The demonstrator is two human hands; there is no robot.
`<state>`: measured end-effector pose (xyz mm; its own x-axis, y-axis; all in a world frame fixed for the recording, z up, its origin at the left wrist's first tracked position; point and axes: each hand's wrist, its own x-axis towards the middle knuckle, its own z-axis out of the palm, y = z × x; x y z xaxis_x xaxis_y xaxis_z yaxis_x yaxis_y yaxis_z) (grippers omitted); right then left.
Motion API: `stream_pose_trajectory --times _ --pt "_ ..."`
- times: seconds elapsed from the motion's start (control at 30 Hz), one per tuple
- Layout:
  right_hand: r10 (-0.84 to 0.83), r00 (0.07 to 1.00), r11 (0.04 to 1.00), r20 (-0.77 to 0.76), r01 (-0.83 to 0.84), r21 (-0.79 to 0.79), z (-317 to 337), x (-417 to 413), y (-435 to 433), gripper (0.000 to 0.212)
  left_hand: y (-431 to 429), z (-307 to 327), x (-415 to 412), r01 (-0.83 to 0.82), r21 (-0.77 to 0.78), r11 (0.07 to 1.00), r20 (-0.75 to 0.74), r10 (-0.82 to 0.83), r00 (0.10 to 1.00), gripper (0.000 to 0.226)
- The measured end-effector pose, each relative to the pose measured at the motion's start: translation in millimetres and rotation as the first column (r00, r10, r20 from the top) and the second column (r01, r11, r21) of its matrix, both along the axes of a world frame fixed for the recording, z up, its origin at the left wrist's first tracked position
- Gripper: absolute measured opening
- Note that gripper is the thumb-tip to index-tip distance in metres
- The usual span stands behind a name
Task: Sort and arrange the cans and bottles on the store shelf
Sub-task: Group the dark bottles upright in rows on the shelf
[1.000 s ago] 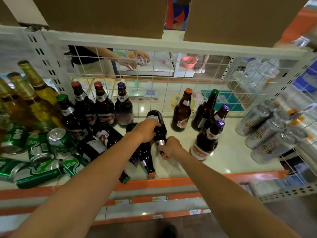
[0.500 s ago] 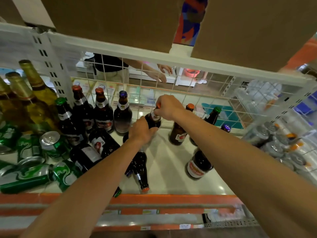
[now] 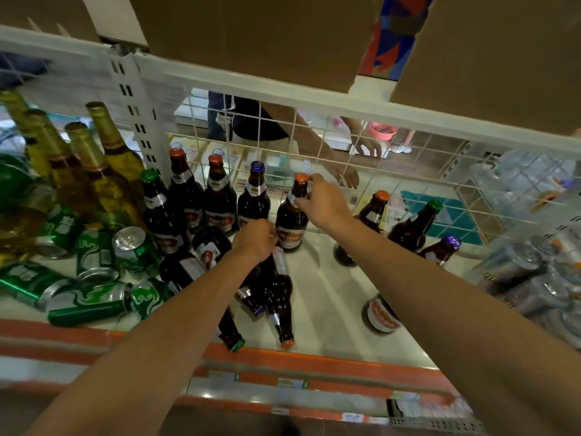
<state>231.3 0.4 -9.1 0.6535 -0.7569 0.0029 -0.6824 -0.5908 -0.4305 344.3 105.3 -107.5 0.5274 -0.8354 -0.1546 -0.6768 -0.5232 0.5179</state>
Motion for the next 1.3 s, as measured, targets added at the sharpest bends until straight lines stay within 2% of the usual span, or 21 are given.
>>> stream_pose_trajectory --times 0.07,0.13,0.17,0.23,0.27,0.33,0.4,0.47,0.53,0.67,0.8,0.87,1.07,1.23,1.3 --pt "-0.041 0.996 0.990 -0.074 0.051 0.129 -5 -14 13 0.060 7 1 4 0.057 0.007 0.998 0.001 -0.057 0.998 0.015" --pt "0.016 0.976 0.963 -0.218 0.043 0.266 -17 -29 33 0.037 13 5 5 0.093 0.022 0.995 0.026 -0.093 0.995 0.017" --pt "0.048 0.962 0.931 -0.271 0.055 0.361 -26 -37 44 0.027 15 6 5 0.103 0.034 0.994 0.040 -0.105 0.994 0.019" --pt "0.078 0.939 0.806 -0.333 0.137 0.576 -47 -50 66 0.035 19 8 4 0.123 0.058 0.991 0.052 -0.126 0.991 0.025" --pt "0.075 0.935 0.725 -0.346 0.187 0.663 -60 -55 77 0.045 22 7 4 0.139 0.070 0.988 0.053 -0.142 0.988 0.031" --pt "0.035 0.942 0.630 -0.333 0.238 0.740 -84 -63 99 0.053 28 3 4 0.165 0.088 0.982 0.056 -0.171 0.984 0.044" --pt "-0.071 0.962 0.606 -0.263 0.251 0.755 -102 -67 120 0.039 33 1 1 0.188 0.085 0.979 0.049 -0.192 0.980 0.049" --pt "-0.129 0.969 0.655 -0.210 0.242 0.716 -107 -70 131 0.028 37 1 -4 0.225 0.076 0.971 0.033 -0.228 0.973 0.050" --pt "-0.075 0.969 0.733 -0.236 0.214 0.646 -91 -73 128 0.028 42 2 -8 0.246 0.090 0.965 0.041 -0.250 0.967 0.052" --pt "0.054 0.924 0.844 -0.379 0.161 0.512 -26 -76 99 0.048 54 1 -15 0.261 0.099 0.960 0.029 -0.265 0.964 0.051" --pt "0.075 0.909 0.939 -0.411 0.074 0.335 31 -68 68 0.034 56 3 -31 0.209 0.123 0.970 0.085 -0.220 0.972 0.051" --pt "0.058 0.921 0.976 -0.385 0.029 0.215 45 -59 58 0.032 54 1 -42 0.198 0.118 0.973 0.057 -0.206 0.977 0.053" --pt "0.037 0.886 0.987 -0.461 -0.104 -0.121 51 -28 48 0.023 39 7 -57 0.183 0.037 0.982 -0.022 -0.182 0.983 0.043" --pt "0.010 0.900 0.990 -0.437 -0.072 -0.125 42 -31 38 0.022 44 16 -47 0.194 0.004 0.981 0.028 -0.194 0.981 0.037" --pt "0.021 0.907 0.980 -0.421 -0.101 -0.170 39 -33 40 0.030 49 18 -33 0.184 0.011 0.983 0.085 -0.184 0.979 0.036"
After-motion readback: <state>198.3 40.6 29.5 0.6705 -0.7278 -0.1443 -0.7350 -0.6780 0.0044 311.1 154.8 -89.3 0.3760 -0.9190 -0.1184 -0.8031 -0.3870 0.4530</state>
